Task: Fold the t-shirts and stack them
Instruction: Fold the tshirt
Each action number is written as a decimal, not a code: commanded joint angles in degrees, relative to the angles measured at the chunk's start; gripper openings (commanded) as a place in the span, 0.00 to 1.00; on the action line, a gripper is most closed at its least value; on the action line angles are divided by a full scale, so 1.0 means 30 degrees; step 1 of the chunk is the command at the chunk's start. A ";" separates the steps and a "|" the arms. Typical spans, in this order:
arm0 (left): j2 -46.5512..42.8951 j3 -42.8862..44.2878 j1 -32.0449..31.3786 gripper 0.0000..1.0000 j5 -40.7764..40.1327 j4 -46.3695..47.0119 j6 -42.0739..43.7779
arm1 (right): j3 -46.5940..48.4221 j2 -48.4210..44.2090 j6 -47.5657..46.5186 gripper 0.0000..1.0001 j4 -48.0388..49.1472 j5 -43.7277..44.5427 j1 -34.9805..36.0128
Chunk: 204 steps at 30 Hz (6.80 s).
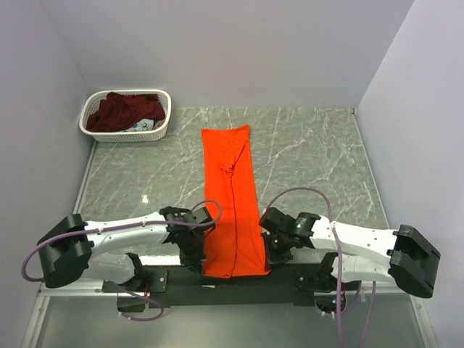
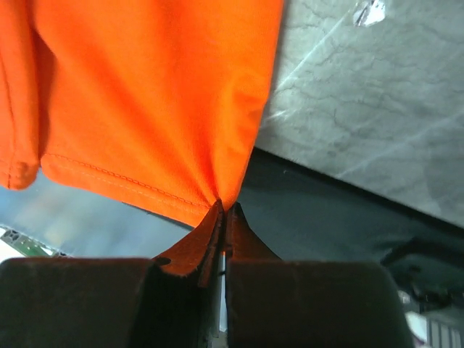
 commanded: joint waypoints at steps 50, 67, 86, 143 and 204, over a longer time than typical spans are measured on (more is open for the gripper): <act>1.1573 1.4587 1.1696 0.01 -0.6552 0.3636 1.0444 | 1.9018 1.4690 -0.8201 0.00 -0.0819 0.6077 -0.9341; 1.2776 1.3621 1.1696 0.18 -0.7870 0.5920 1.0123 | 1.7760 1.6332 -0.7704 0.00 0.2138 0.6750 -0.9488; 0.5896 1.0552 0.9765 0.55 -1.0272 0.5276 0.7957 | 1.5681 1.1441 -0.7381 0.29 0.4892 0.4468 -0.8464; 1.0482 1.0308 1.1753 0.25 -0.4240 1.3157 0.9301 | 1.3333 1.5303 -0.6530 0.28 1.2542 -0.4821 -1.2123; -0.0700 -0.1176 1.0848 0.38 -0.4149 0.9263 0.5758 | 0.0474 0.9332 -0.4423 0.28 1.9395 -1.1881 -1.4030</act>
